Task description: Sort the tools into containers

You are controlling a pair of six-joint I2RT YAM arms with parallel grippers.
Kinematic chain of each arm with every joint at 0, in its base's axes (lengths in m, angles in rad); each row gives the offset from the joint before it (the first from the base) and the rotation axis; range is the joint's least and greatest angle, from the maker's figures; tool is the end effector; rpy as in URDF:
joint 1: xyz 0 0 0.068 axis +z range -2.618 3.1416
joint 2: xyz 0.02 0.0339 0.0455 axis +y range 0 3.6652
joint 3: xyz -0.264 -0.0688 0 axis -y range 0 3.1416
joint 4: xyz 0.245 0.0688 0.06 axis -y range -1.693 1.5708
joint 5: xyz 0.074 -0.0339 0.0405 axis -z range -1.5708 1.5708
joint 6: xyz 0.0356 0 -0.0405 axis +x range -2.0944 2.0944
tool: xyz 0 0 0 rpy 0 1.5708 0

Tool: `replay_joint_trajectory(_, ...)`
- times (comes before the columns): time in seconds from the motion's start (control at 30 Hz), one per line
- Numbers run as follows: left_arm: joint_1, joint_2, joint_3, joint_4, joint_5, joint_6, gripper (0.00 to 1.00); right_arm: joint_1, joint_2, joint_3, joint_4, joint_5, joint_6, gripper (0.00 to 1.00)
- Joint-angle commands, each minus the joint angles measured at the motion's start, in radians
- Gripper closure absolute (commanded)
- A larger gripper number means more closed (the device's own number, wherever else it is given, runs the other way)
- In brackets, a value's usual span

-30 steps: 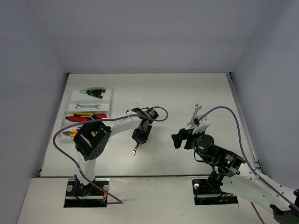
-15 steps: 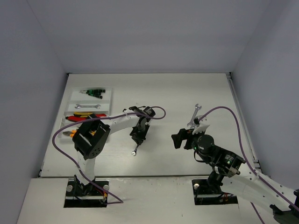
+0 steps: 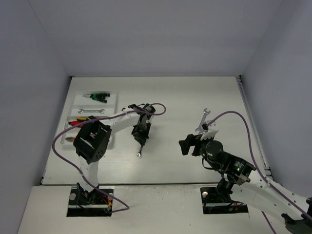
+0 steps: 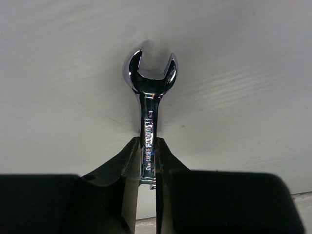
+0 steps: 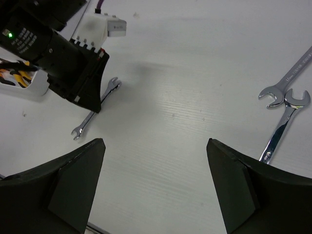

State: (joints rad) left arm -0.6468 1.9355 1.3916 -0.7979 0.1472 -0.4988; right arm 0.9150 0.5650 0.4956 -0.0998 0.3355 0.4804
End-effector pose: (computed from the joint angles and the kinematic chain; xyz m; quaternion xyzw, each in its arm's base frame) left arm 0.2998 -0.2330 0.1783 0.0816 0.9874 -0.1231 0.0562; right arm 0.1018 0.1131 0.2796 -0.0573 0.7591 0.3107 0.5692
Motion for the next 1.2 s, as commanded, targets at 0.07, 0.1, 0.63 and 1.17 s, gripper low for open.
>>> replay_joint_trajectory(0.07, 0.186, -0.167, 0.119, 0.012, 0.018, -0.090, 1.00, -0.005, 0.018, 0.001, 0.038, 0.041, 0.020, 0.17)
replay_joint_trajectory(0.1, 0.211, -0.177, 0.125, 0.020, 0.027, -0.100, 1.00, -0.005, 0.019, 0.001, 0.040, 0.045, 0.017, 0.17)
replay_joint_trajectory(0.63, 0.763, -0.143, -0.005, 0.532, 0.160, -0.544, 1.00, -0.005, 0.069, 0.005, 0.039, 0.093, 0.001, 0.17)
replay_joint_trajectory(1.17, 0.905, -0.107, -0.102, 0.620, 0.041, -0.704, 0.86, -0.014, 0.163, 0.033, 0.034, 0.251, 0.086, 0.16)
